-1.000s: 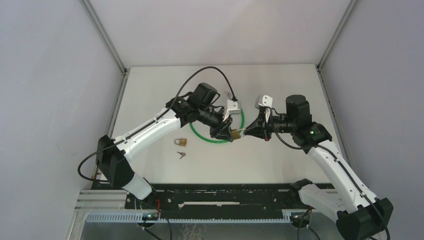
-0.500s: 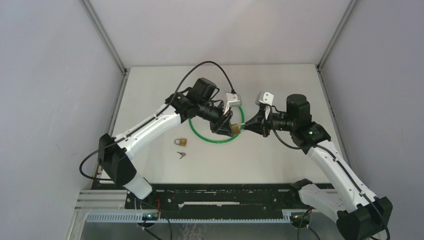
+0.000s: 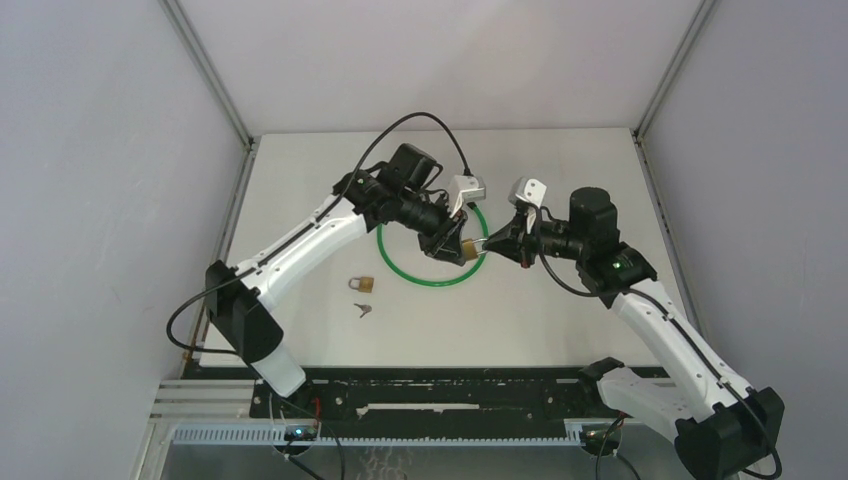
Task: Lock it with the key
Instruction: Lock the lock.
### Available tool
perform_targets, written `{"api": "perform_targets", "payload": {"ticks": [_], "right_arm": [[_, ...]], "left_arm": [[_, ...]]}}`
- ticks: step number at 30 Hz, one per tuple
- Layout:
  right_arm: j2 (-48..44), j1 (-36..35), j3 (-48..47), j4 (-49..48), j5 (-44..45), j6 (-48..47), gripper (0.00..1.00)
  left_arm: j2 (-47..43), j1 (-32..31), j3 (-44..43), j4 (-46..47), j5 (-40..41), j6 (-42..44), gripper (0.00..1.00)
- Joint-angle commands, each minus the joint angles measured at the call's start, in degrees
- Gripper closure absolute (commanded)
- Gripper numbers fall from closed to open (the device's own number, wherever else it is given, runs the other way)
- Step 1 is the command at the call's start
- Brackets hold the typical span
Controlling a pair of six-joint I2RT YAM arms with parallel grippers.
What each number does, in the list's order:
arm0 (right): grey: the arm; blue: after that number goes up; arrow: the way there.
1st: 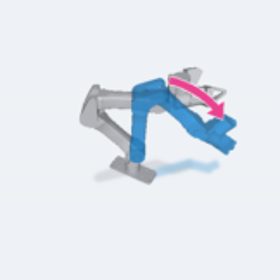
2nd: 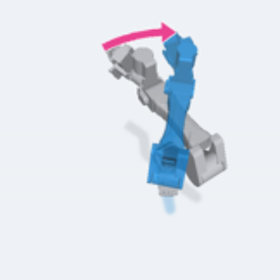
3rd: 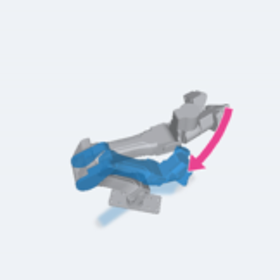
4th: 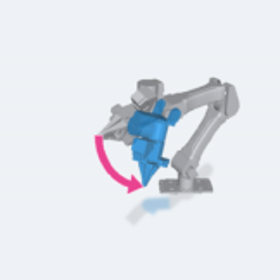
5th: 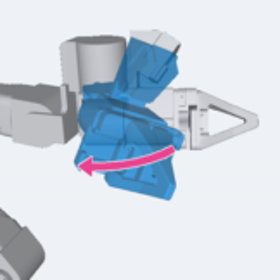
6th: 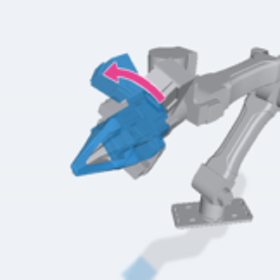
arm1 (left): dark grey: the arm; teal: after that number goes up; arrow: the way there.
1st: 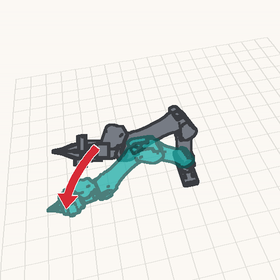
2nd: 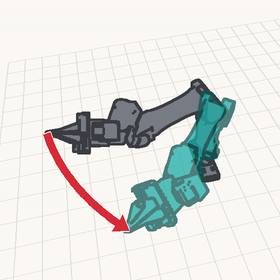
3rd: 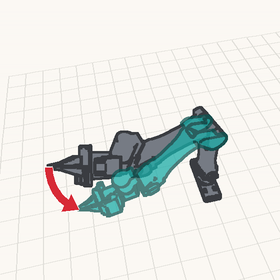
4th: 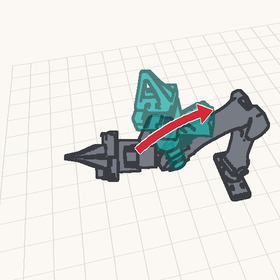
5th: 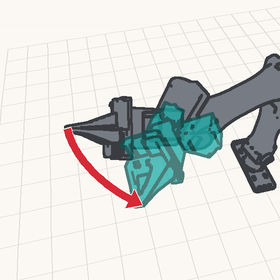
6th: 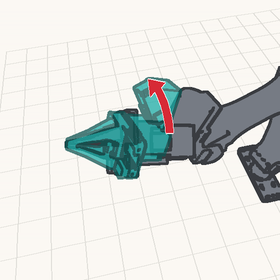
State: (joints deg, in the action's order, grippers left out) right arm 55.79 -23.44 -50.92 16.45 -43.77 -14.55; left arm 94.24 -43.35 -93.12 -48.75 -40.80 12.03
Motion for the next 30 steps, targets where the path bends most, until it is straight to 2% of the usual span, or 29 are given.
{"api": "perform_targets", "payload": {"ticks": [1,11,22,30], "right_arm": [[1.4,-6.4,1.3,0.0,-10.3,3.1,1.00],[2.2,-8.4,2.3,-3.1,-11.7,5.6,1.00],[3.6,-11.1,2.2,-6.5,-15.0,8.6,1.00],[5.1,-17.2,-1.0,-3.7,-19.7,6.2,1.00]], "left_arm": [[1.0,-1.2,-10.7,20.4,-4.3,-4.0,1.00],[1.8,-1.2,-12.2,19.8,-4.2,-4.5,1.00],[5.2,-0.9,-20.2,15.5,-3.5,-3.6,1.00],[5.4,-1.0,-22.4,11.6,-1.0,2.2,1.00]]}}
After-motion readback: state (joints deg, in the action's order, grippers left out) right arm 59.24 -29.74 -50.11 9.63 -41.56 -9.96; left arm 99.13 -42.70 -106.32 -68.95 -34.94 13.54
